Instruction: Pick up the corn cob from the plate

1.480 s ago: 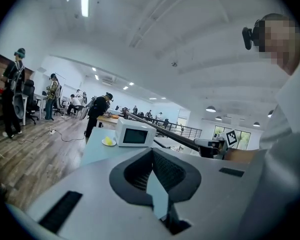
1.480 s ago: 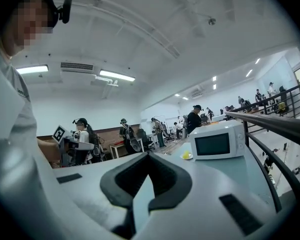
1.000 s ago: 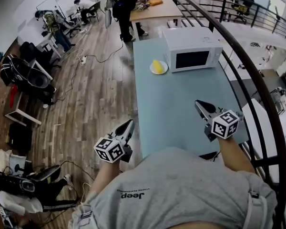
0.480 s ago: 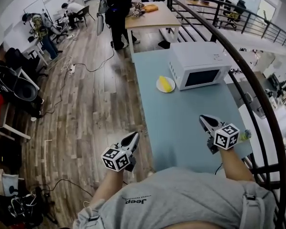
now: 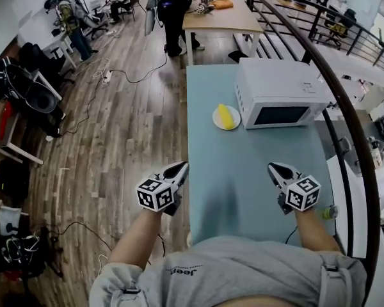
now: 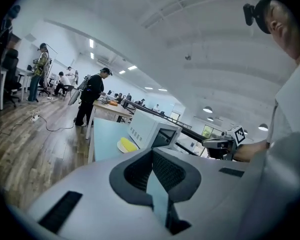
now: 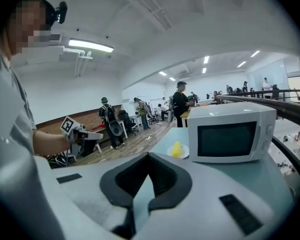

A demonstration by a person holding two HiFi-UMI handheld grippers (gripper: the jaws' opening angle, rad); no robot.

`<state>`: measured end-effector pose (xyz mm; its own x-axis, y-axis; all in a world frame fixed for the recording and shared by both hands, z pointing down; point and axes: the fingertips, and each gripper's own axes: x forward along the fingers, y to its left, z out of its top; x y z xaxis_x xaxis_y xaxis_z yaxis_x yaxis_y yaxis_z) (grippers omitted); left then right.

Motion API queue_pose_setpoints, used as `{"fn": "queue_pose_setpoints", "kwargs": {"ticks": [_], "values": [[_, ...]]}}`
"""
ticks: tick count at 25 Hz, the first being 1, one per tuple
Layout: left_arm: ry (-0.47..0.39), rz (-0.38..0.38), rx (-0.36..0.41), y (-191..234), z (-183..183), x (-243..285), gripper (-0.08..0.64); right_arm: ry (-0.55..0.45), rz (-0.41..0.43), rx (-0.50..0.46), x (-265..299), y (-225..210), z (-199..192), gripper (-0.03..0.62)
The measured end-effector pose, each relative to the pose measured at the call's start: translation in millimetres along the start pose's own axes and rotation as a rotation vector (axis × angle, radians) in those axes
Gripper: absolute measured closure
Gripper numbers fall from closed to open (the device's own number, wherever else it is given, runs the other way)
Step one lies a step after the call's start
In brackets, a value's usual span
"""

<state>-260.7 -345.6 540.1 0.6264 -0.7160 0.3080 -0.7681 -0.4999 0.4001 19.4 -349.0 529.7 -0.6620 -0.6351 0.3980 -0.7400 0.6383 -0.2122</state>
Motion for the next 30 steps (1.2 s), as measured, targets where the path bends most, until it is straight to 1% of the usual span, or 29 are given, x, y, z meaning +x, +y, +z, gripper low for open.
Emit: {"fn": "queue_pose_setpoints", "kwargs": {"ticks": [3, 5, 7, 9, 11, 13, 15, 18, 22, 24, 27, 30], "values": [[0.060, 0.093, -0.016, 7.6, 1.9, 42.6, 0.541, 0.050, 0.087, -0.064, 25.7, -25.8, -16.5, 0.577], [0.086, 0.150, -0.055, 19.7, 9.1, 76.8, 0.541, 0.053, 0.133, -0.083, 47.7, -47.3, -15.6, 0.577], [0.123, 0.179, -0.101, 28.2, 14.4, 110.5, 0.541, 0.051, 0.164, -0.078, 68.4, -63.5, -17.6, 0.577], [0.177, 0.195, -0.118, 36.4, 12.3, 142.3, 0.541, 0.067, 0.180, -0.085, 86.6, -73.6, -27.9, 0.577], [0.219, 0.206, -0.117, 48.6, 16.1, 173.2, 0.541, 0.078, 0.179, -0.100, 104.5, -81.1, -34.3, 0.576], [0.242, 0.217, -0.125, 62.6, 25.4, 200.7, 0.540, 0.077, 0.165, -0.108, 118.6, -87.3, -34.1, 0.576], [0.266, 0.221, -0.153, 73.8, 29.5, 226.3, 0.540, 0.071, 0.146, -0.109, 126.9, -94.1, -31.1, 0.576], [0.319, 0.235, -0.187, 87.7, 23.5, 260.5, 0.540, 0.062, 0.119, -0.107, 135.1, -105.5, -30.7, 0.576], [0.379, 0.266, -0.183, 102.4, 20.1, 295.5, 0.537, 0.065, 0.109, -0.096, 142.4, -115.7, -37.2, 0.575], [0.412, 0.264, -0.213, 108.1, 17.5, 310.8, 0.487, 0.063, 0.106, -0.089, 144.5, -118.9, -39.5, 0.575], [0.455, 0.247, -0.279, 119.4, 6.2, 335.3, 0.425, 0.056, 0.105, -0.071, 148.4, -121.8, -42.8, 0.575], [0.491, 0.300, -0.273, 128.3, 5.2, 347.2, 0.358, 0.051, 0.109, -0.056, 151.6, -121.9, -45.8, 0.575]]}}
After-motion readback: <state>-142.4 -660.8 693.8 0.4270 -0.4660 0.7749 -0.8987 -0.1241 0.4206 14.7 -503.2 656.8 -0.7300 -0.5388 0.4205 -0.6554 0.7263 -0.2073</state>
